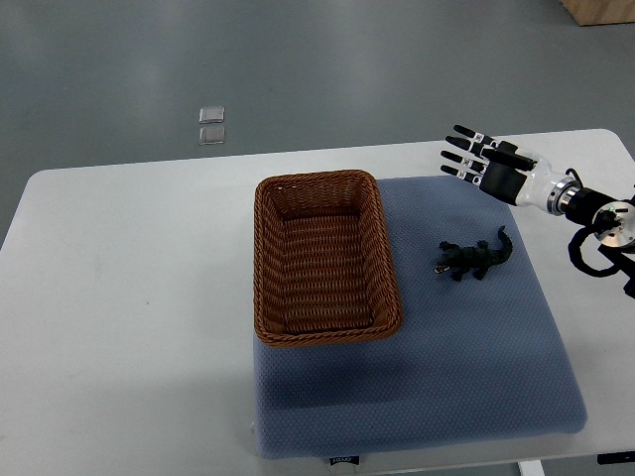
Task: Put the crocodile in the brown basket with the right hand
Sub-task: 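Raise the right hand and open its fingers above the crocodile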
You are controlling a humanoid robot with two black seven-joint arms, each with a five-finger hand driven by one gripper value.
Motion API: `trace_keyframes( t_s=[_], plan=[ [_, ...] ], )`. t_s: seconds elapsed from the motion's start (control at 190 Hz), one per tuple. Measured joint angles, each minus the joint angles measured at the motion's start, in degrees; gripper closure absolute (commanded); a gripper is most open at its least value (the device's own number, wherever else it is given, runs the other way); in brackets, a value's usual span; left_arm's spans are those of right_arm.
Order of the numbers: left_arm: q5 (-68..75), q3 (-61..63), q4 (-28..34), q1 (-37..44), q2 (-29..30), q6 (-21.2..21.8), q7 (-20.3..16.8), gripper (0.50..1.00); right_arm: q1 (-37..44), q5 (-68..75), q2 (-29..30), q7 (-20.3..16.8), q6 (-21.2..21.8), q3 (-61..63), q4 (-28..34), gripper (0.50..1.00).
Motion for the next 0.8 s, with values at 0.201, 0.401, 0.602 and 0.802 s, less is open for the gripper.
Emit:
trace_keyframes(
  t_s=[0.201, 0.401, 0.602, 0.802],
  plan=[
    [0.00, -0.06, 0.05, 0.00, 0.00, 0.25, 0.00, 0.500, 0.14, -0.91, -0.22, -0.13, -0.05, -0.08, -0.01, 0.564],
    [0.00, 0.10, -0.01, -0.08, 0.00, 0.28, 0.00, 0.500, 0.32, -1.62, -0.55, -0.26, -0.69, -0.67, -0.16, 0.566],
    [0.00, 0.12, -0.05, -0.08, 0.00, 0.28, 0.00, 0.500, 0.53, -4.88, -0.98, -0.22, 1.26, -0.63, -0.18, 0.568],
    [0.00, 0.12, -0.04, -0.09, 0.00, 0.28, 0.00, 0.500, 2.02, -11.13, -1.39, 0.00, 3.44, -0.27, -0.12, 0.566]
  ],
)
